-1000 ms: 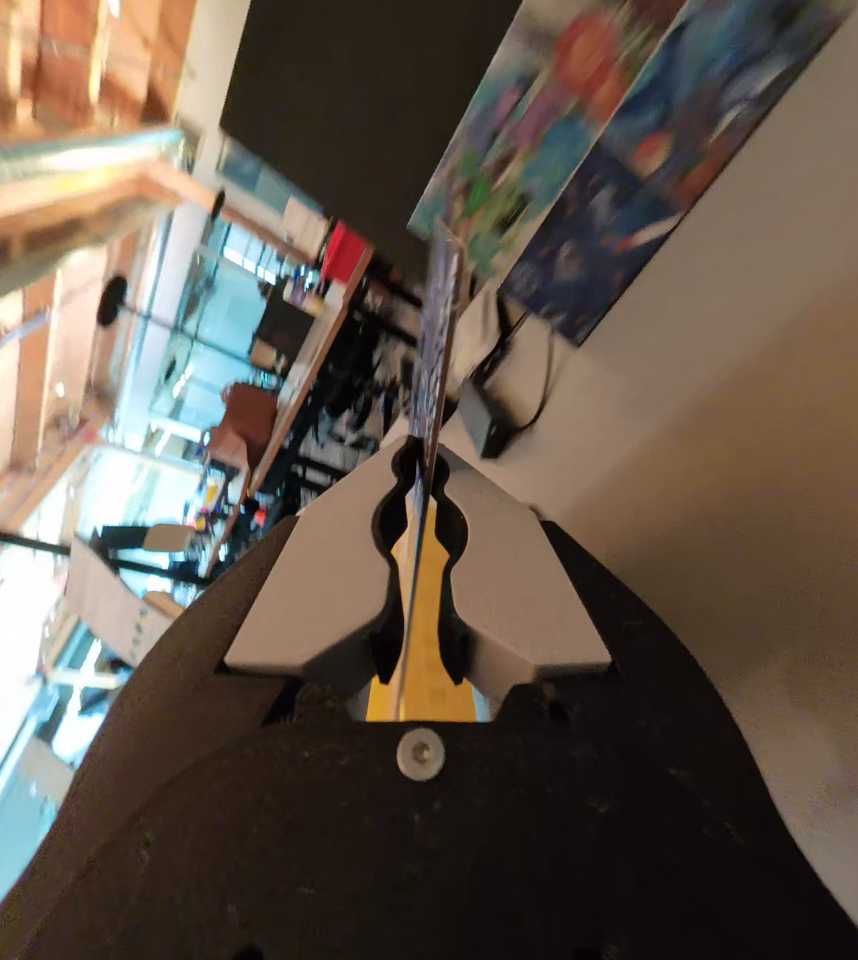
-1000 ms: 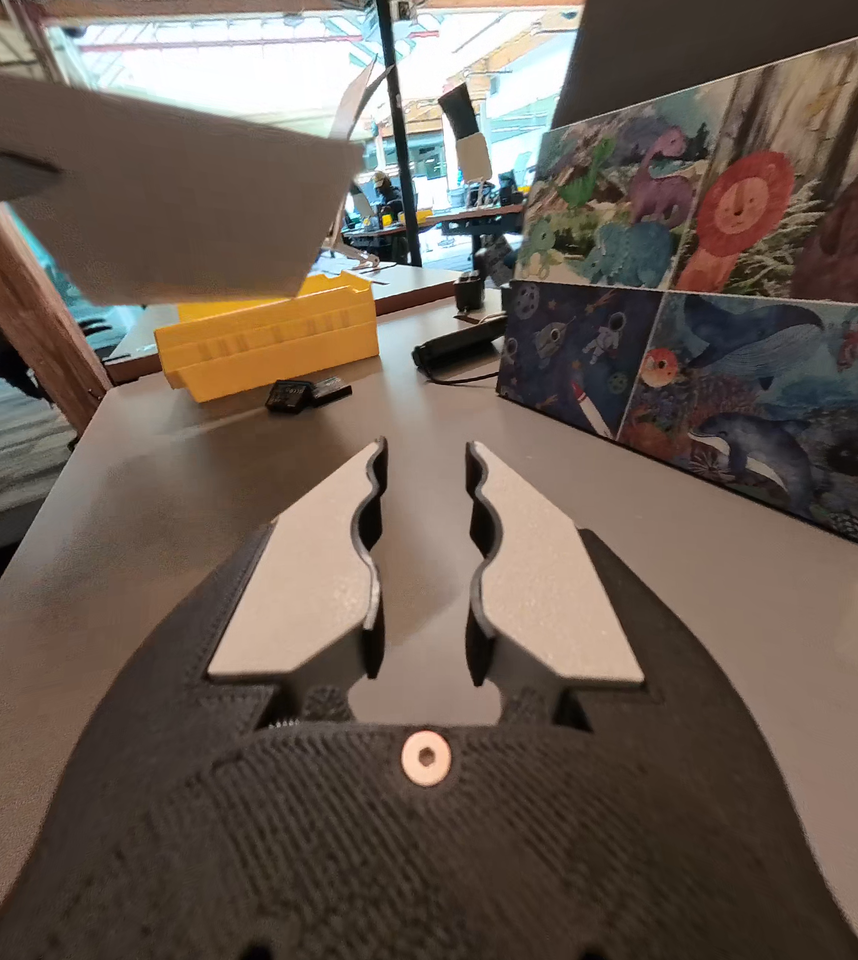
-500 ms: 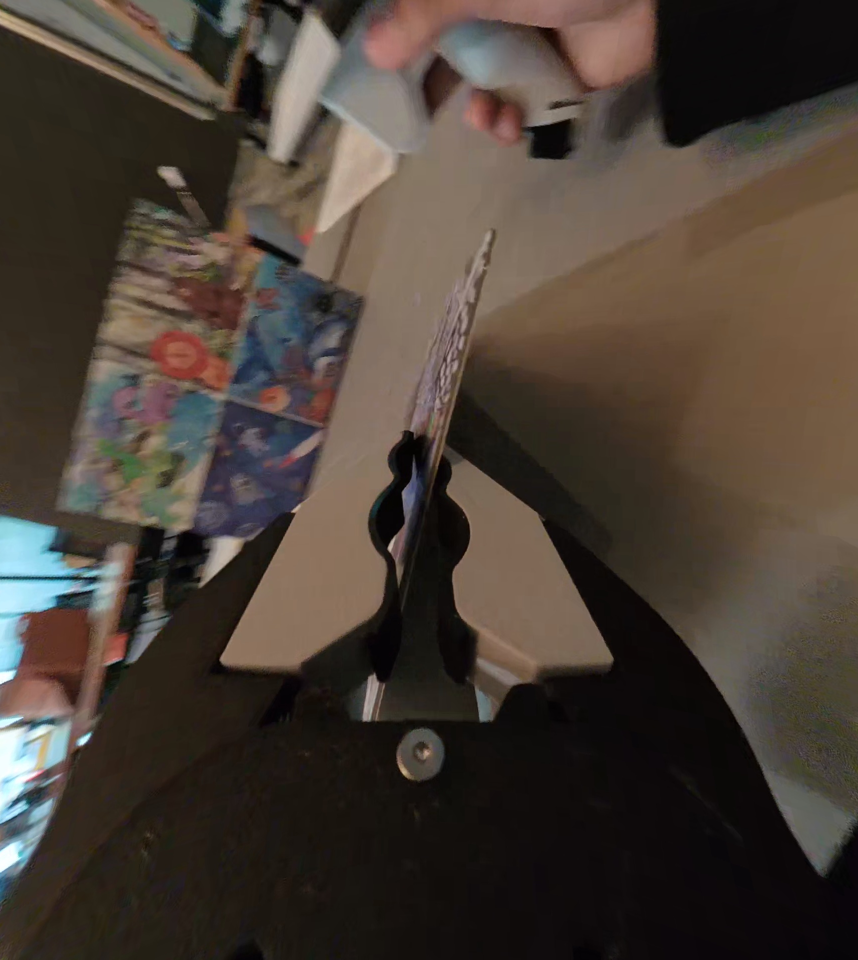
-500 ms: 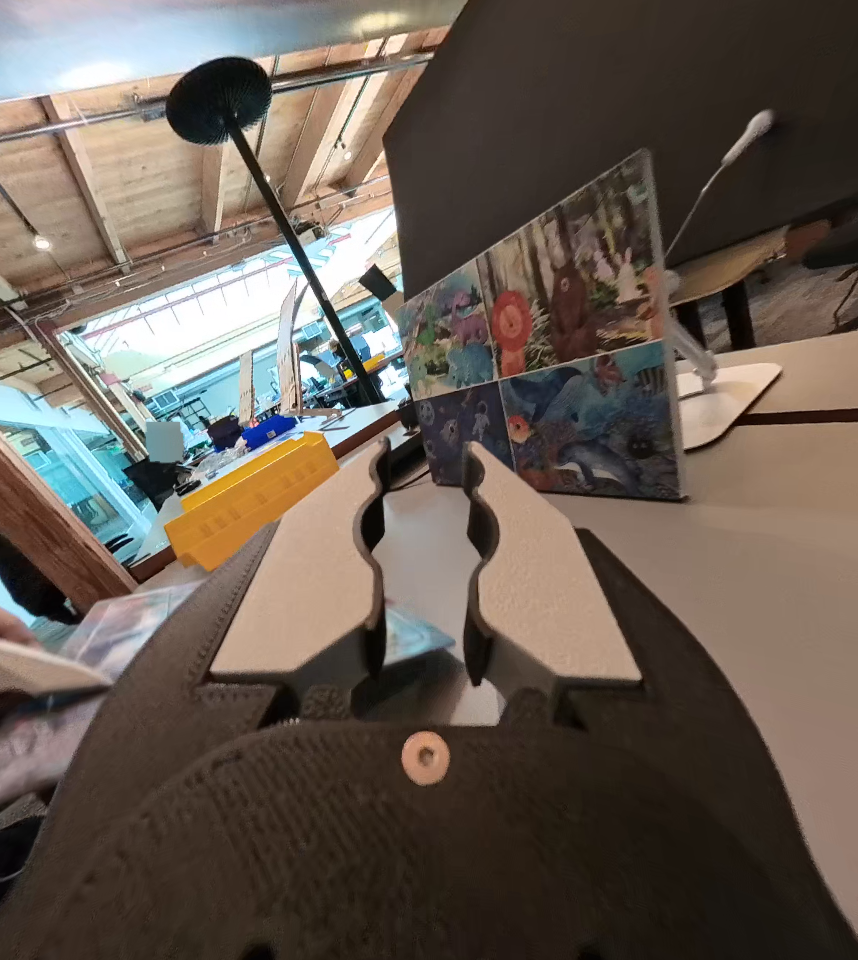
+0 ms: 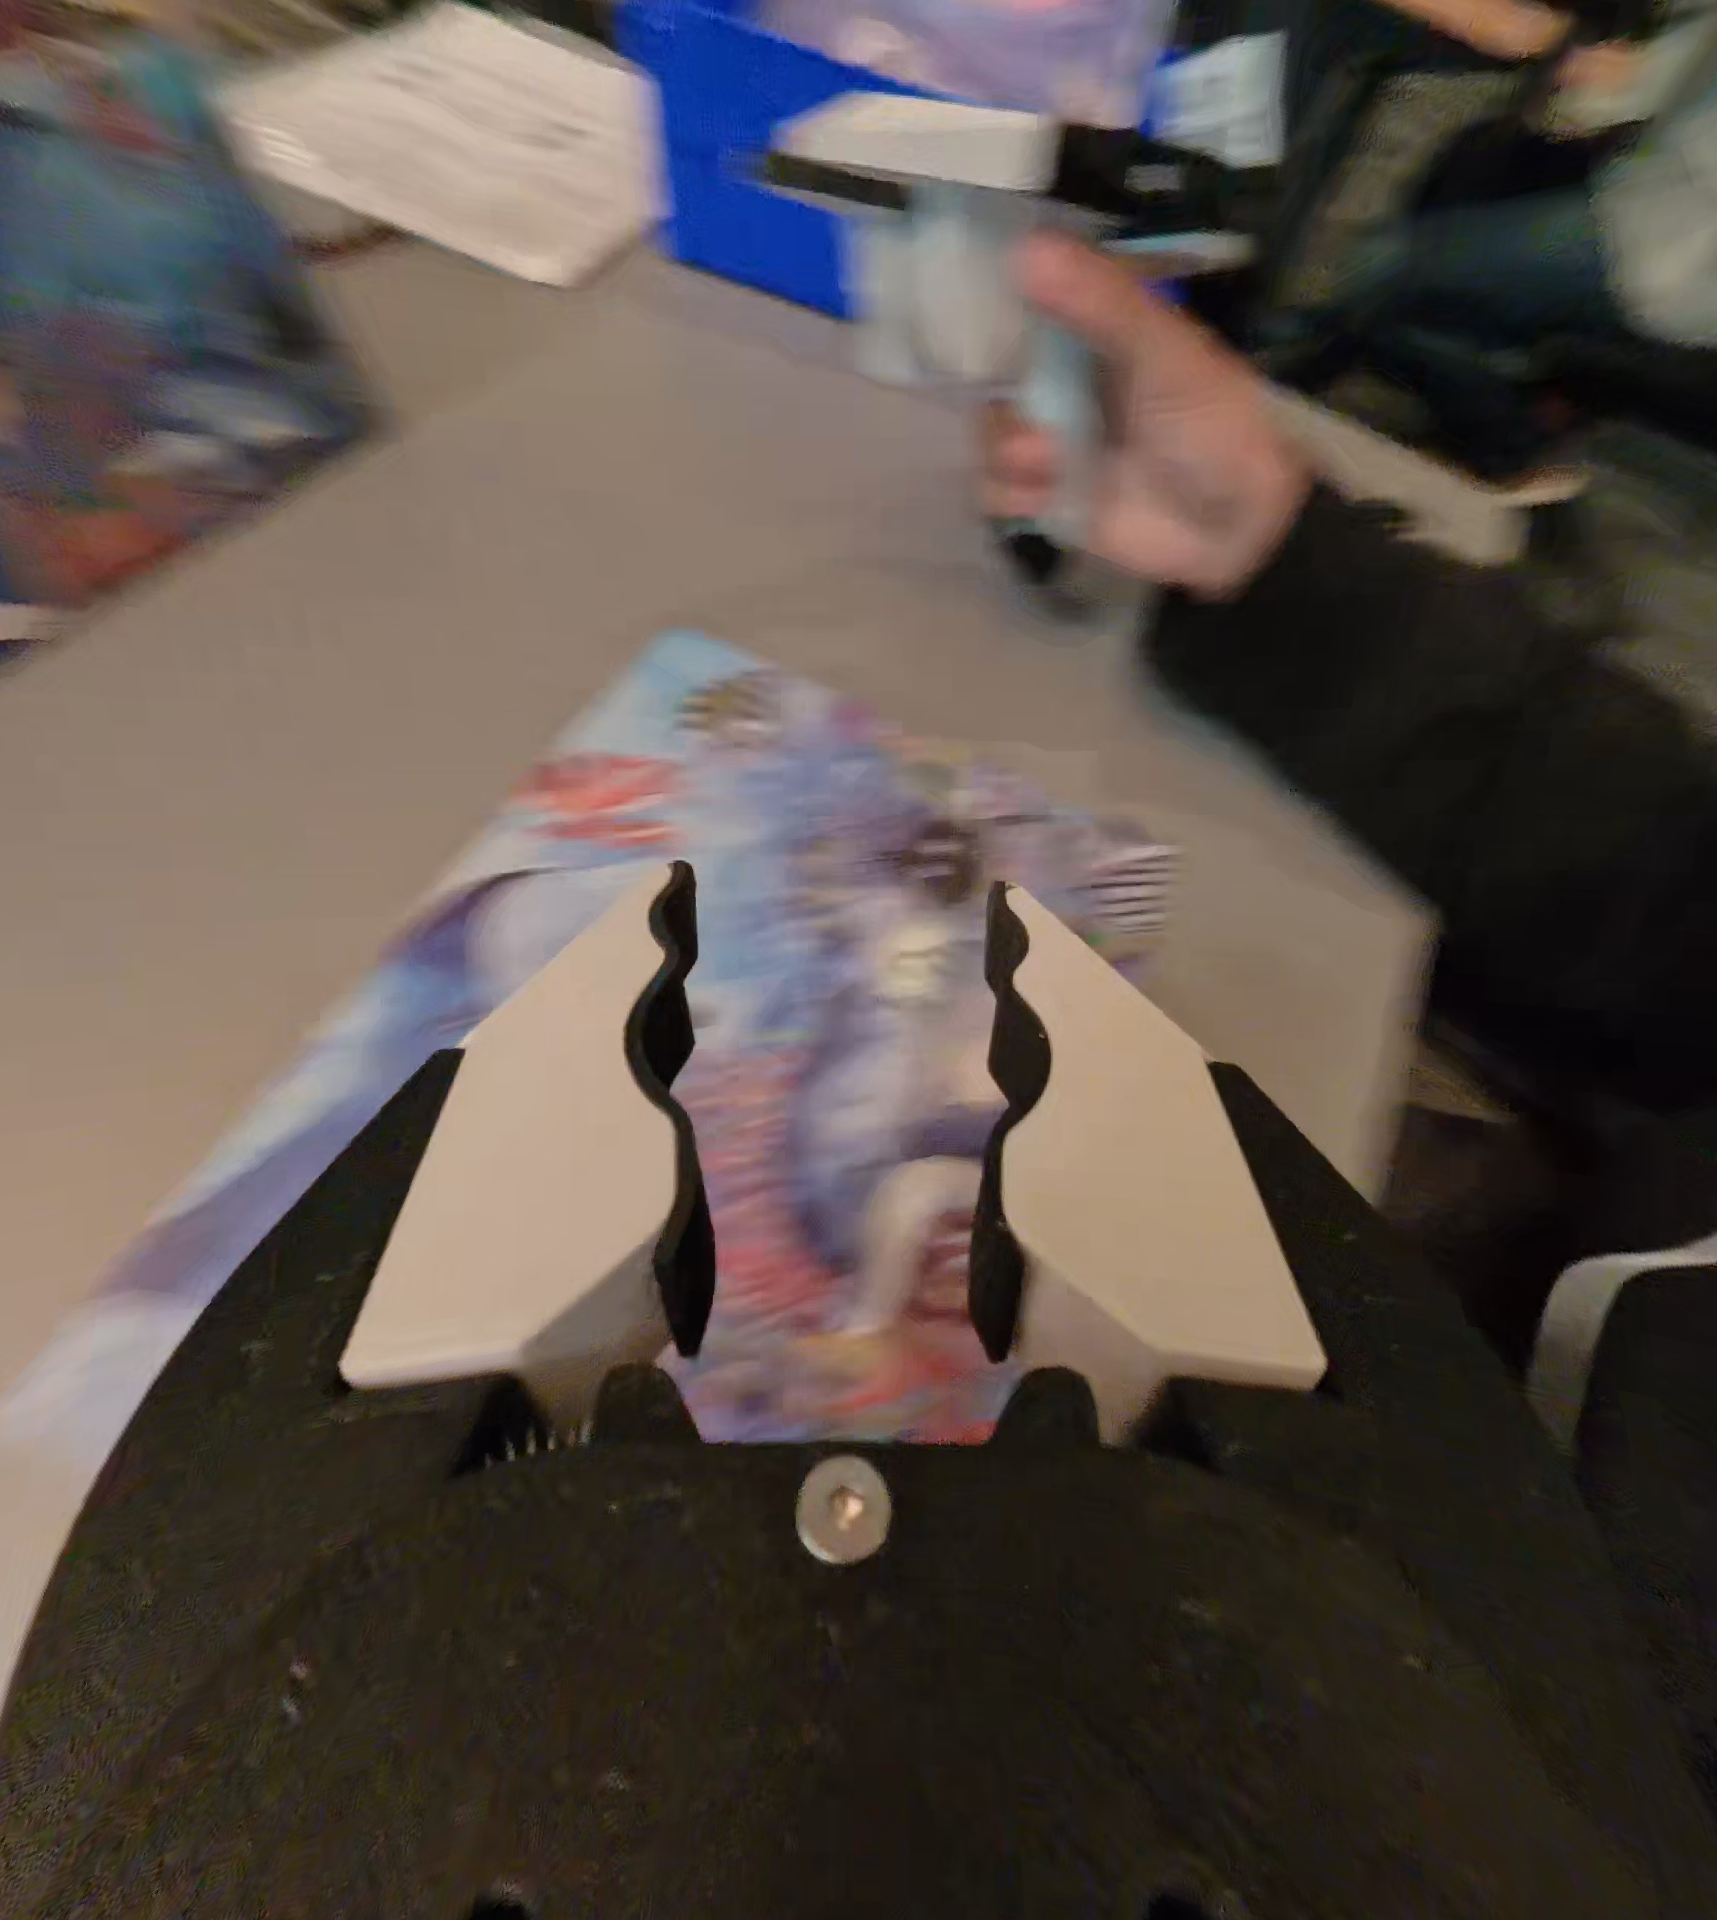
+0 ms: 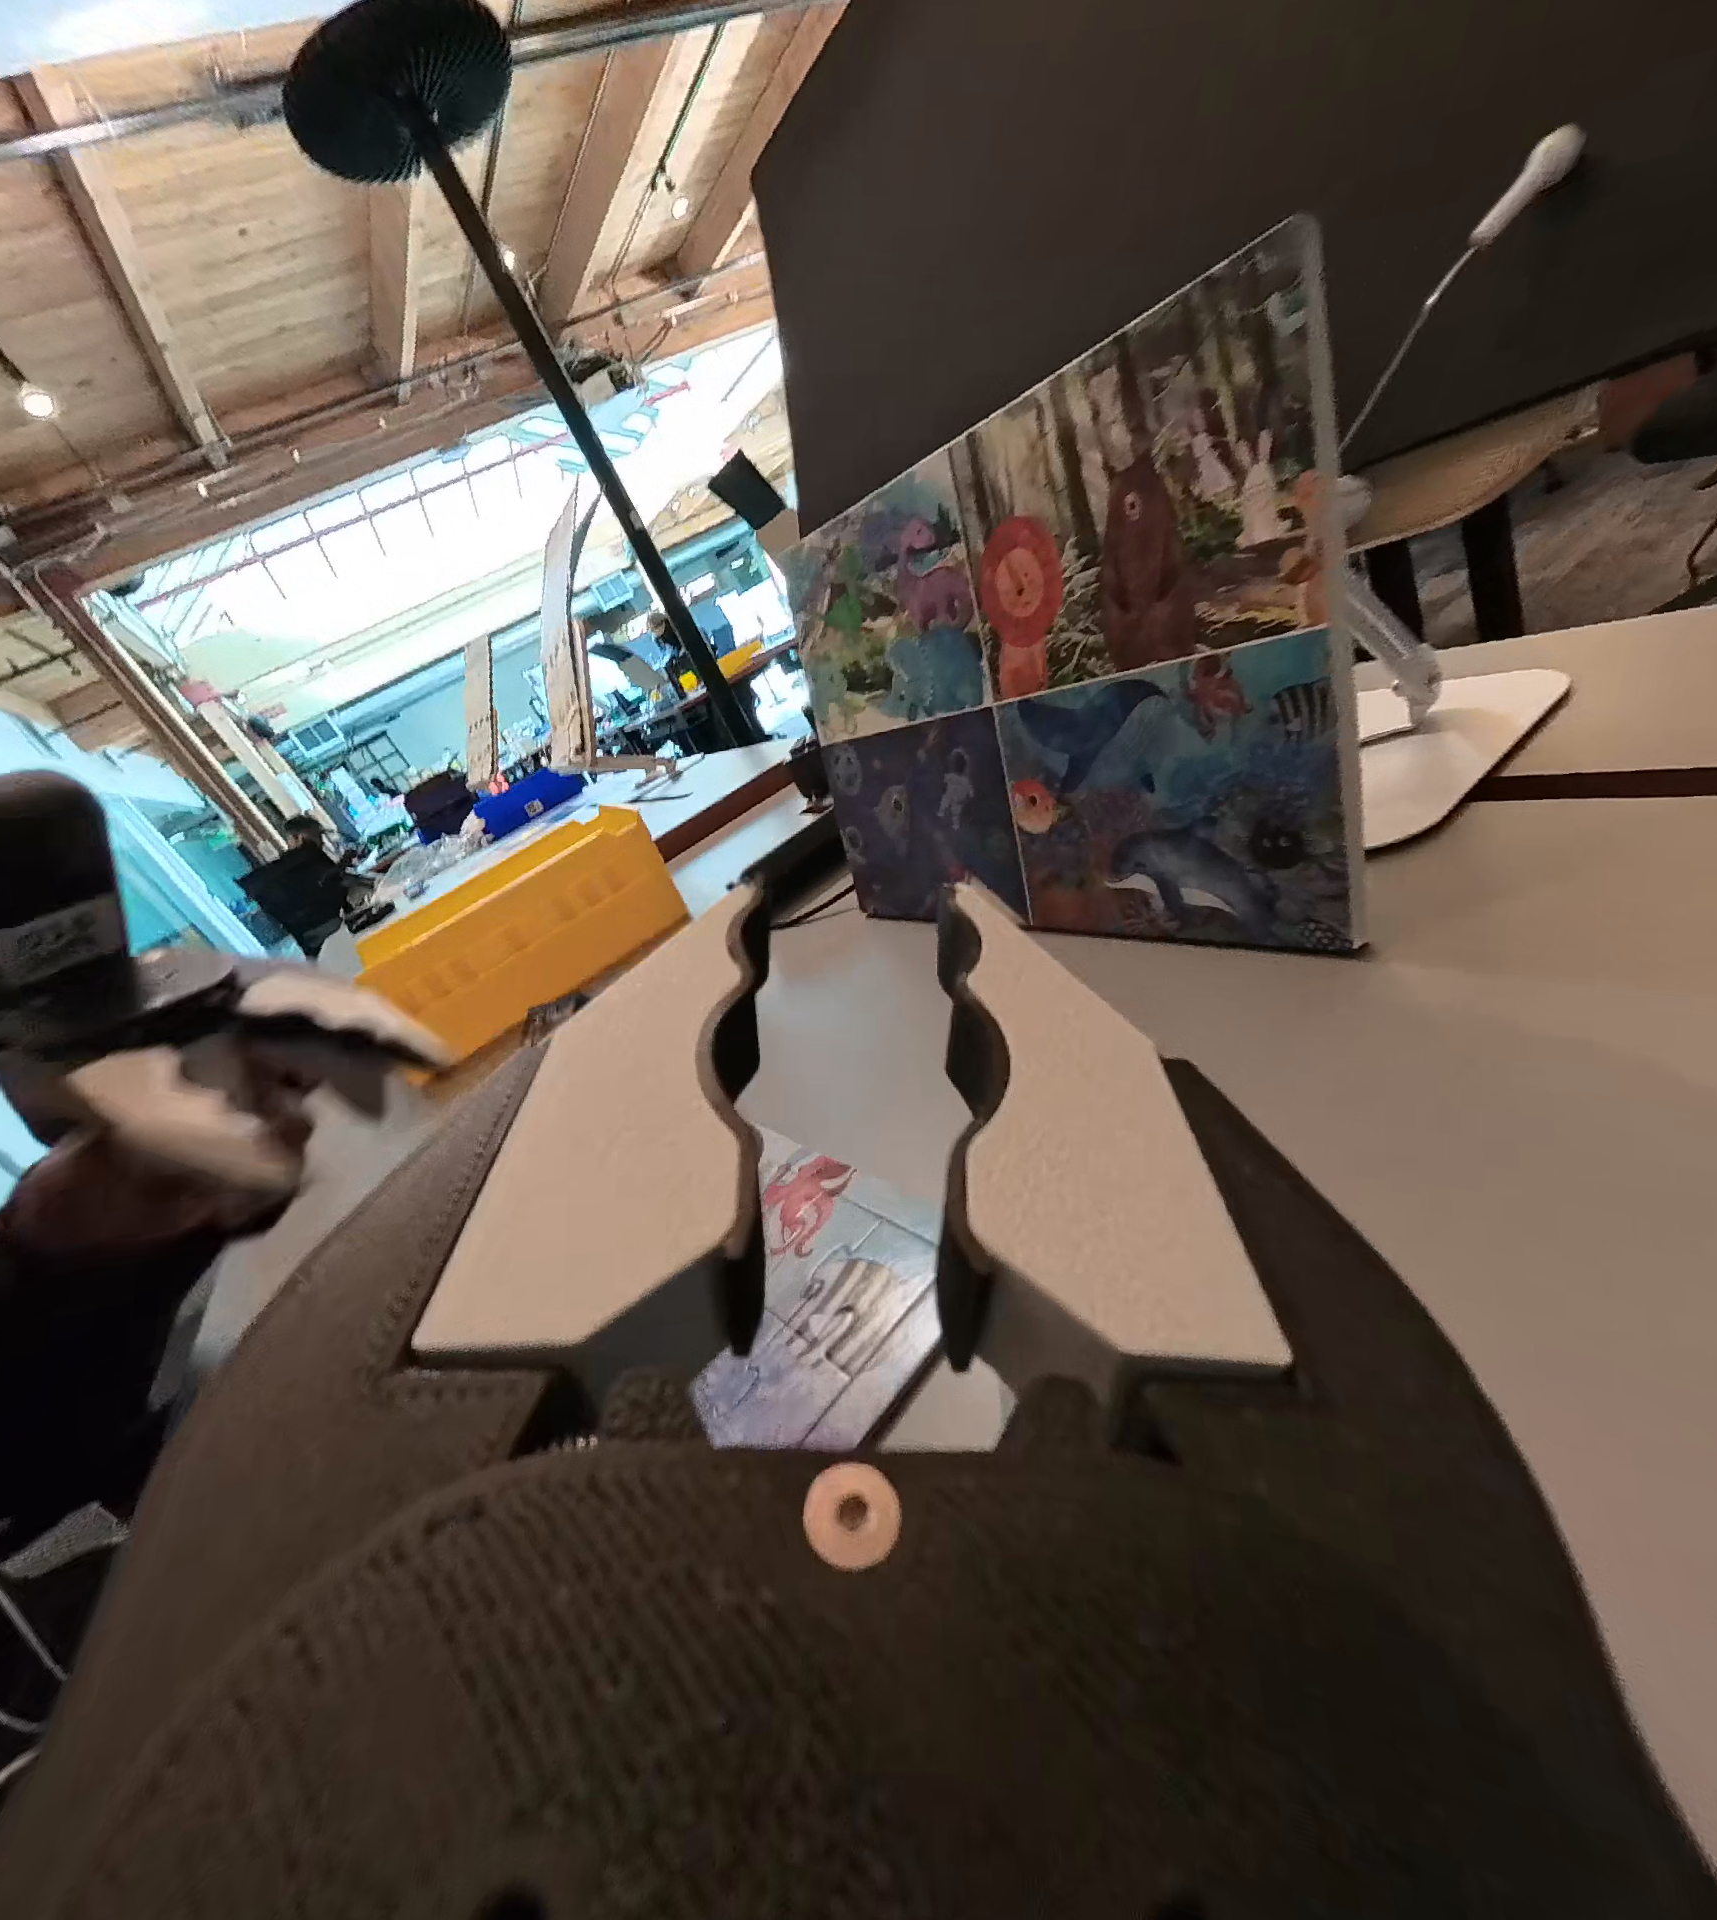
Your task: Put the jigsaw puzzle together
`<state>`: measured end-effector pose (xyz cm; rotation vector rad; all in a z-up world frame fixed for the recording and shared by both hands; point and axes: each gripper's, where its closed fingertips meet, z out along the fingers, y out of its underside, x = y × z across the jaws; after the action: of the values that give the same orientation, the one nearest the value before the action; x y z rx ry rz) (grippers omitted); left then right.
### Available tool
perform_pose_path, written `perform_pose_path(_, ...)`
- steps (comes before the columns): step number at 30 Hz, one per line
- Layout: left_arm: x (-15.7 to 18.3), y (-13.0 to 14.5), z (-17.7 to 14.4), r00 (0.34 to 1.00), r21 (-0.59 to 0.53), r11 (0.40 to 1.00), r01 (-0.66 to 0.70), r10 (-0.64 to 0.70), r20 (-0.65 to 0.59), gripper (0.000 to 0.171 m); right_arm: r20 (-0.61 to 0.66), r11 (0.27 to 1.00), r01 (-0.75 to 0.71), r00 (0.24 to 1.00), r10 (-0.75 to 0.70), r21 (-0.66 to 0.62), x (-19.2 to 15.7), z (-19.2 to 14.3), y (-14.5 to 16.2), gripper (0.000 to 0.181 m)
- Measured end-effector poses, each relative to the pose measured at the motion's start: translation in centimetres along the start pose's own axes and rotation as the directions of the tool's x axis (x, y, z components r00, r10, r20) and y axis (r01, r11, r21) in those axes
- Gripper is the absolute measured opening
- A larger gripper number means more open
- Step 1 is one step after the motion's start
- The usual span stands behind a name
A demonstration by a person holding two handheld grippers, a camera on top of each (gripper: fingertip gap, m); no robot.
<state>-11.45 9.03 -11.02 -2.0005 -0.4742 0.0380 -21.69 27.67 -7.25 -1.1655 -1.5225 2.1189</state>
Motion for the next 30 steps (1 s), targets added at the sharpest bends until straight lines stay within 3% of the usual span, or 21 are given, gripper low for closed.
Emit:
perform_pose_path(3, -10.9, 3.3, -2.9, 0.932, -0.085, 0.991, -0.099, 0.122, 0.340, 0.064, 0.005, 0.997, 0.033, 0.999, -0.032, -0.067, -0.3, 0.8, 1.5, 0.036)
perform_pose_path(5, -15.3, 6.0, -3.9, 0.891, -0.176, 0.983, -0.059, 0.131, 0.435, 0.074, -0.017, 0.991, 0.039, 0.999, -0.041, -0.130, 0.0, 1.4, 3.0, 0.047)
perform_pose_path(6, -16.3, 6.4, -3.9, 0.889, -0.154, 0.987, -0.038, 0.104, 0.446, 0.078, -0.034, 0.984, 0.033, 0.999, -0.040, -0.174, 0.3, 1.7, 4.0, 0.052)
perform_pose_path(8, -16.3, 6.0, -3.8, 0.914, -0.023, 1.000, -0.011, 0.019, 0.406, 0.080, -0.042, 0.956, 0.017, 0.999, -0.031, -0.293, 0.6, 2.1, 6.4, 0.060)
perform_pose_path(11, -16.1, 5.8, -4.6, 0.928, 0.018, 1.000, 0.016, -0.022, 0.372, 0.085, -0.055, 0.909, -0.008, 0.998, -0.016, -0.416, 0.9, 2.4, 8.8, 0.069)
perform_pose_path(17, -16.5, 8.1, -4.4, 0.928, -0.083, 0.996, 0.011, 0.021, 0.373, 0.084, -0.034, 0.891, 0.043, 0.997, -0.065, -0.452, 0.3, 2.7, 9.5, 0.071)
perform_pose_path(24, -17.4, 7.7, -5.2, 0.917, -0.028, 0.998, 0.056, -0.041, 0.398, 0.079, -0.131, 0.806, 0.113, 0.965, -0.229, -0.580, 2.3, 1.8, 11.0, 0.062)
perform_pose_path(30, -17.4, 8.2, -4.8, 0.913, -0.077, 0.996, 0.041, -0.006, 0.408, 0.075, -0.110, 0.795, 0.128, 0.965, -0.237, -0.592, 1.8, 2.1, 11.5, 0.066)
